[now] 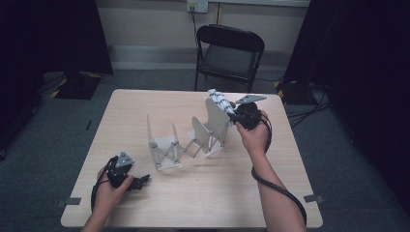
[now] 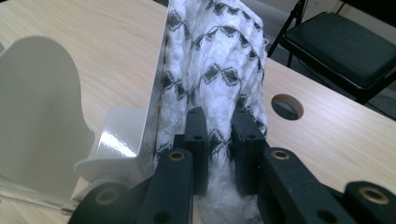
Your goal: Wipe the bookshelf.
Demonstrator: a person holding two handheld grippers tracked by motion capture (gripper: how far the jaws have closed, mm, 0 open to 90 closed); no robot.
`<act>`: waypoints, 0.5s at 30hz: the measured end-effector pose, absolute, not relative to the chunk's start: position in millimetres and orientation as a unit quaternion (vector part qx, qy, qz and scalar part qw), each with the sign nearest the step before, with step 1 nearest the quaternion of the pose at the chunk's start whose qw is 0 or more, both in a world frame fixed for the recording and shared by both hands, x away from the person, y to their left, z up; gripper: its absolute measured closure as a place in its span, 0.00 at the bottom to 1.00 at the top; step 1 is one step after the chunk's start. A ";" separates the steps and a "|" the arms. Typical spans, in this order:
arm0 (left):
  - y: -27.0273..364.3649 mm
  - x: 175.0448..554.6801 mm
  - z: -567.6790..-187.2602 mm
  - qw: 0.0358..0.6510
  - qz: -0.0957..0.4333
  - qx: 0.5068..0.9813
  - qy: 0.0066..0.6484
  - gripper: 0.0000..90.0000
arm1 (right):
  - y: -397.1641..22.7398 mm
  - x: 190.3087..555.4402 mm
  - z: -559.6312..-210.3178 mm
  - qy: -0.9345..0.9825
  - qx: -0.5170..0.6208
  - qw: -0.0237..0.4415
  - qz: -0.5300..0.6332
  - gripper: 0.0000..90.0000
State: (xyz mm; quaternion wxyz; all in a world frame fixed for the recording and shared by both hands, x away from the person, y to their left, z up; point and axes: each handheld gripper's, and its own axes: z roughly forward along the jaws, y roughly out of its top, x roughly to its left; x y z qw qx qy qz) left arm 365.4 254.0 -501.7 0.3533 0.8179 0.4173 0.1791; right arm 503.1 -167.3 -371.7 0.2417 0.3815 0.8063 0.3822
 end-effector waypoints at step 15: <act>254.2 365.4 -501.6 0.352 0.179 0.819 0.417 0.07 | -168.6 499.2 -421.7 0.812 0.397 0.202 0.378 0.88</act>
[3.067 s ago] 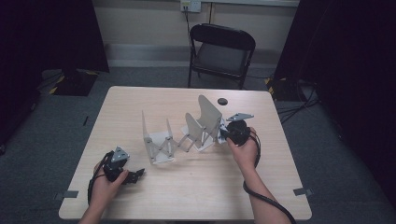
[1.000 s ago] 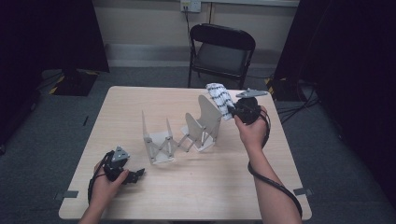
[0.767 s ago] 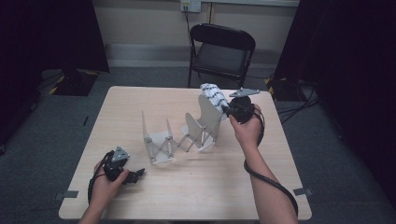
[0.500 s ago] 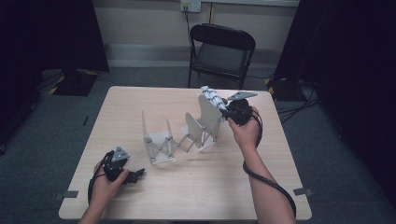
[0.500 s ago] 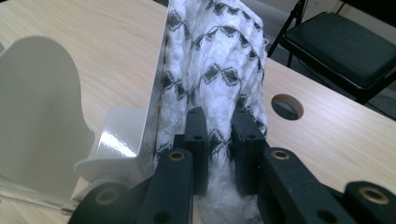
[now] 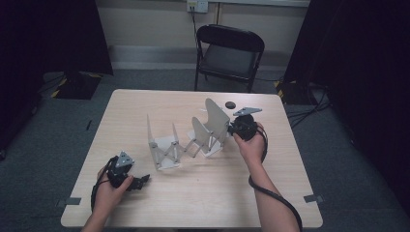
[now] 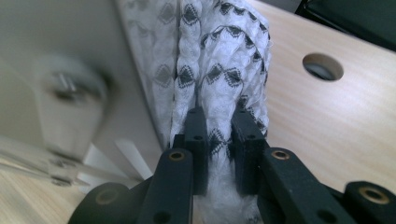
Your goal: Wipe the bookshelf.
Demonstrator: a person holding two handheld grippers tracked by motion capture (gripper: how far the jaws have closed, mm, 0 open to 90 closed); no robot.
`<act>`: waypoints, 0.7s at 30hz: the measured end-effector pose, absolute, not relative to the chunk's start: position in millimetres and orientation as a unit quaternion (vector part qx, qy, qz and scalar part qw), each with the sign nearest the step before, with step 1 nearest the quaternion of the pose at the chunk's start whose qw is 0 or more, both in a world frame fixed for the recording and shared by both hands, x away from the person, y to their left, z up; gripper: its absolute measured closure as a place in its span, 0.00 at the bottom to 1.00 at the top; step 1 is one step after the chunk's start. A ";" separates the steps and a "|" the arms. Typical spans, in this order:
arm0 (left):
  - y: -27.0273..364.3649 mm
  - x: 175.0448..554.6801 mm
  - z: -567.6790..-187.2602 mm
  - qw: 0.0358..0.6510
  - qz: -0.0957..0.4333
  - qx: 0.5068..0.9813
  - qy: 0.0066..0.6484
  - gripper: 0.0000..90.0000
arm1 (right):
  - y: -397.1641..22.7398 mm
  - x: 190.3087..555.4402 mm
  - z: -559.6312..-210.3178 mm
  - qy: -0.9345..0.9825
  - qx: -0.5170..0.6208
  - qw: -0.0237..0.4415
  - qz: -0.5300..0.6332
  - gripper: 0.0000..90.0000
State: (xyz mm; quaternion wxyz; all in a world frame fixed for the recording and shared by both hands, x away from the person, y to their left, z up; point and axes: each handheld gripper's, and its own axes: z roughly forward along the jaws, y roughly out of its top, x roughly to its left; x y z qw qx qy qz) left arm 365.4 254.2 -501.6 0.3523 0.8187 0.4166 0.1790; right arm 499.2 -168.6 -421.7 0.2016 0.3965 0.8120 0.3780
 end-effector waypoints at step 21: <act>253.8 365.4 -501.8 0.354 0.179 0.817 0.418 0.07 | -174.5 482.8 -480.5 0.815 0.431 0.179 0.343 0.87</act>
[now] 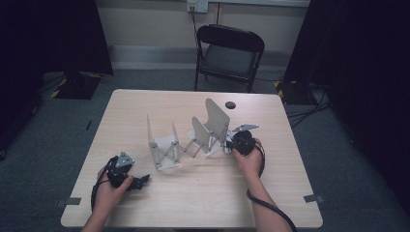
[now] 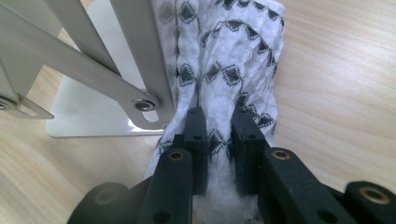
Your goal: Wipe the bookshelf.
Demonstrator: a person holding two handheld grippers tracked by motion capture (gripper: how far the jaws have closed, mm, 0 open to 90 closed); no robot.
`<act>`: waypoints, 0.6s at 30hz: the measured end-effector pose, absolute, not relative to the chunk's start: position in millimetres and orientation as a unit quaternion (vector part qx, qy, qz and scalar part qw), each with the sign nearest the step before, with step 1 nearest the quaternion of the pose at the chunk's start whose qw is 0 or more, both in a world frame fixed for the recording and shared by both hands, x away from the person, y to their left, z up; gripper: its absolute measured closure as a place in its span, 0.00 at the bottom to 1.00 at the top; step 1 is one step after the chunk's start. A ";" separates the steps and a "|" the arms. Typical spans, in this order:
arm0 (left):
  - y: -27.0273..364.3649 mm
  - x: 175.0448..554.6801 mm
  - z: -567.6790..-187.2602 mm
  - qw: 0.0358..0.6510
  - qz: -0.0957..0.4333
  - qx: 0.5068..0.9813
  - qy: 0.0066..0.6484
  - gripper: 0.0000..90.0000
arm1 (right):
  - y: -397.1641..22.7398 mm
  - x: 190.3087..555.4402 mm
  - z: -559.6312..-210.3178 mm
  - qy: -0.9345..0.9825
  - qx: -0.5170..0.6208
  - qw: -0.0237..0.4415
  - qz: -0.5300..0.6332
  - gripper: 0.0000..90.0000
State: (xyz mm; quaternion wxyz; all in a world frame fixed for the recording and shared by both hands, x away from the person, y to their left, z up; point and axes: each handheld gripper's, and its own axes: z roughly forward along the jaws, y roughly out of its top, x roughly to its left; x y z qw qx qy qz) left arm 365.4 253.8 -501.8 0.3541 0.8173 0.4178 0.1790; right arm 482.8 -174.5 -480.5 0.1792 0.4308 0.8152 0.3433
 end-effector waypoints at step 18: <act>253.8 365.4 -501.8 0.354 0.179 0.817 0.418 0.07 | -202.1 476.6 -421.6 0.794 0.444 0.207 0.361 0.87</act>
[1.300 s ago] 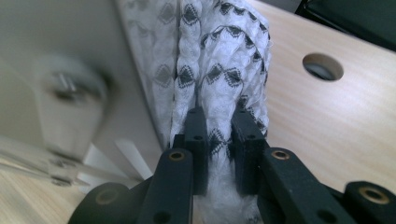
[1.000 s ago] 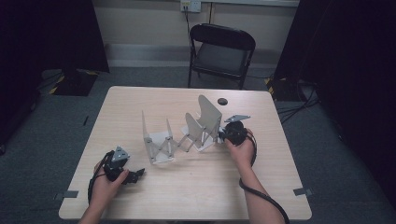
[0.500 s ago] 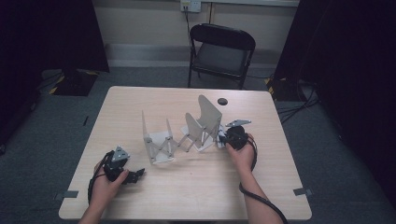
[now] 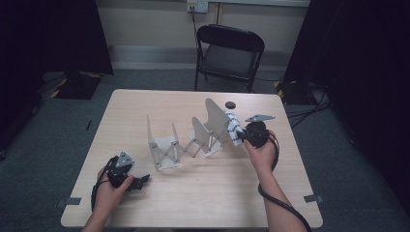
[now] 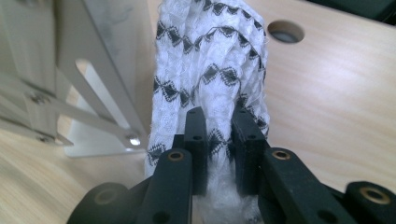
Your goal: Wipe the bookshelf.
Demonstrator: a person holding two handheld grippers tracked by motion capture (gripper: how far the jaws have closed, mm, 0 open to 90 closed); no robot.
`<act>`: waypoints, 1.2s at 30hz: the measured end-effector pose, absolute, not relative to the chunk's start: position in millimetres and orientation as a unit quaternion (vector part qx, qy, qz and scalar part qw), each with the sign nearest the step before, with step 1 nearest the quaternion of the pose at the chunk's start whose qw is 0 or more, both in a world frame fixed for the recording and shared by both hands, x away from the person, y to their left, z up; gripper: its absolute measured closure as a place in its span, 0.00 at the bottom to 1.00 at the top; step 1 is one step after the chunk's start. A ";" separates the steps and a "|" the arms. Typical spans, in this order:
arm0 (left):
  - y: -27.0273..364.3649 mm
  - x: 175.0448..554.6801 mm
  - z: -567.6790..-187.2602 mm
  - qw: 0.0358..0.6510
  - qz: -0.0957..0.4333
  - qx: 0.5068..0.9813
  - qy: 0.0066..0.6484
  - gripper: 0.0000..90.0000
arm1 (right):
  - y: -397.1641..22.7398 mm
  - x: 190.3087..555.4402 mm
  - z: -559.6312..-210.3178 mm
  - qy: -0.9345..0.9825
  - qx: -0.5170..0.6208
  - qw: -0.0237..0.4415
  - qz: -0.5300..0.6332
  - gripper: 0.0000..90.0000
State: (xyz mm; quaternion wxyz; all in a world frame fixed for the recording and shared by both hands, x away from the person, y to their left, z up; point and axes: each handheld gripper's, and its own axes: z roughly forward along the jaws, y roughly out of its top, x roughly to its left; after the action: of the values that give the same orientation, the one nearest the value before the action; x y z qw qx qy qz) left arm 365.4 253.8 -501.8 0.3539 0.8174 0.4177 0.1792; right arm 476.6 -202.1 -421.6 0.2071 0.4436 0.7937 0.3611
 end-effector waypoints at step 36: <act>253.7 365.4 -501.8 0.354 0.179 0.817 0.418 0.07 | -165.9 495.8 -364.0 0.809 0.393 0.233 0.370 0.87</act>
State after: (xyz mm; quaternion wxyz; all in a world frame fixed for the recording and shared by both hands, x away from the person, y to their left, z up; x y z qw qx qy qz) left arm 365.4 253.7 -501.8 0.3544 0.8170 0.4182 0.1789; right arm 495.8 -165.9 -364.0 0.2331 0.3931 0.8087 0.3702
